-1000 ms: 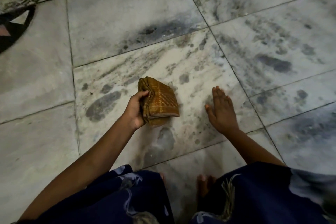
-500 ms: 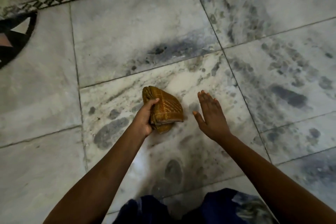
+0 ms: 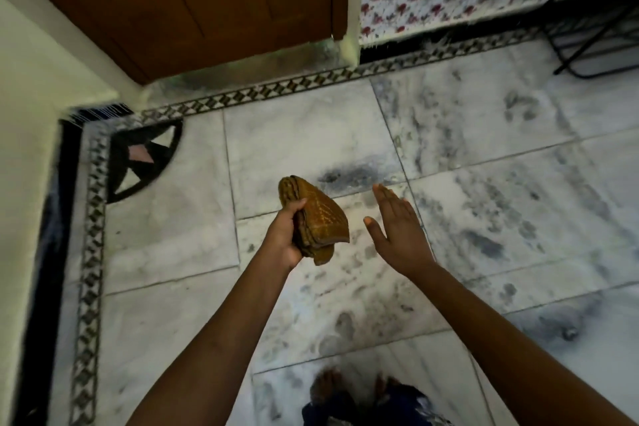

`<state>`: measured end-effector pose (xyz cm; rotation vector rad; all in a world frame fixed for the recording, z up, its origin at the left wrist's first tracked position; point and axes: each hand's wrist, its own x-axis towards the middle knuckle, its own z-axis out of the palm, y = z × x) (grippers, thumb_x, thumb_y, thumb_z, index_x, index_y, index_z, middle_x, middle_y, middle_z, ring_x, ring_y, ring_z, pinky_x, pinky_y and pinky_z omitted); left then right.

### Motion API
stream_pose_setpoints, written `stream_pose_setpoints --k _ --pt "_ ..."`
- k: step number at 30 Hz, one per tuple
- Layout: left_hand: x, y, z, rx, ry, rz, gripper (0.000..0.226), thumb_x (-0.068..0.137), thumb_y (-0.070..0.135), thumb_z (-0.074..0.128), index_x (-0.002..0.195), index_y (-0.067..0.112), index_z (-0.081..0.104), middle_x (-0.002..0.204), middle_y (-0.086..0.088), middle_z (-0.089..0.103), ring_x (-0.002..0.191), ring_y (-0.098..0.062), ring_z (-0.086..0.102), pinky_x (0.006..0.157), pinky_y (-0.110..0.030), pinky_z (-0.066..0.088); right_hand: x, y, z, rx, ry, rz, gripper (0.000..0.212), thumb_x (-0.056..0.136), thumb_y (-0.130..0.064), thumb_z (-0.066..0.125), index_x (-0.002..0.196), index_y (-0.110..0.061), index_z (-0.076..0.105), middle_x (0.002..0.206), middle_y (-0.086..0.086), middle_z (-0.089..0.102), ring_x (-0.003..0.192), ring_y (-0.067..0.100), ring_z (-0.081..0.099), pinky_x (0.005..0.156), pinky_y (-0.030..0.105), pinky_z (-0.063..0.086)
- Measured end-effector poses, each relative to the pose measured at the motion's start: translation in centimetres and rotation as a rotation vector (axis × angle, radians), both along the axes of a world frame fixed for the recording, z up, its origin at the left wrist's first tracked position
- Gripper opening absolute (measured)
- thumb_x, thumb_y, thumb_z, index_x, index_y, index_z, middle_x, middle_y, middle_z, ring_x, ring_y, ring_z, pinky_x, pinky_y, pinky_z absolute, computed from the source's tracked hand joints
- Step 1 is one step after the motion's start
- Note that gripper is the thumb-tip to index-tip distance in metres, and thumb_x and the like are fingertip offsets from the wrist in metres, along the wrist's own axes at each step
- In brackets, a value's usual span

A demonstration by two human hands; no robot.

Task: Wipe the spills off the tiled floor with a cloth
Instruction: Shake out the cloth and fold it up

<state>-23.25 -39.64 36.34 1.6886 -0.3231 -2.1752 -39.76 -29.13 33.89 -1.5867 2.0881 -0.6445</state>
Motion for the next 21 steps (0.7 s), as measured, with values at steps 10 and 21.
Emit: stream_pose_setpoints --k 10,21 --pt "4.2 3.1 29.8 -0.168 -0.006 -0.006 0.036 0.088 0.033 0.056 0.118 0.013 0.058 0.101 -0.012 0.066 0.089 -0.028 0.062 0.081 -0.04 0.048 3.4 3.5 28.9 -0.144 -0.088 -0.068 0.054 0.095 -0.019 0.051 0.144 -0.006 0.032 0.149 0.012 0.035 0.14 0.027 0.028 0.115 0.04 0.022" --pt "6.6 8.7 44.5 -0.334 0.084 0.058 0.031 0.087 0.034 0.058 0.108 0.011 0.059 0.103 -0.015 0.065 0.094 -0.032 0.062 0.073 -0.043 0.05 6.3 6.6 42.5 -0.35 -0.205 0.048 0.055 0.095 -0.027 0.05 0.145 -0.019 0.029 0.149 0.001 0.037 0.136 0.018 0.034 0.103 0.022 0.026"
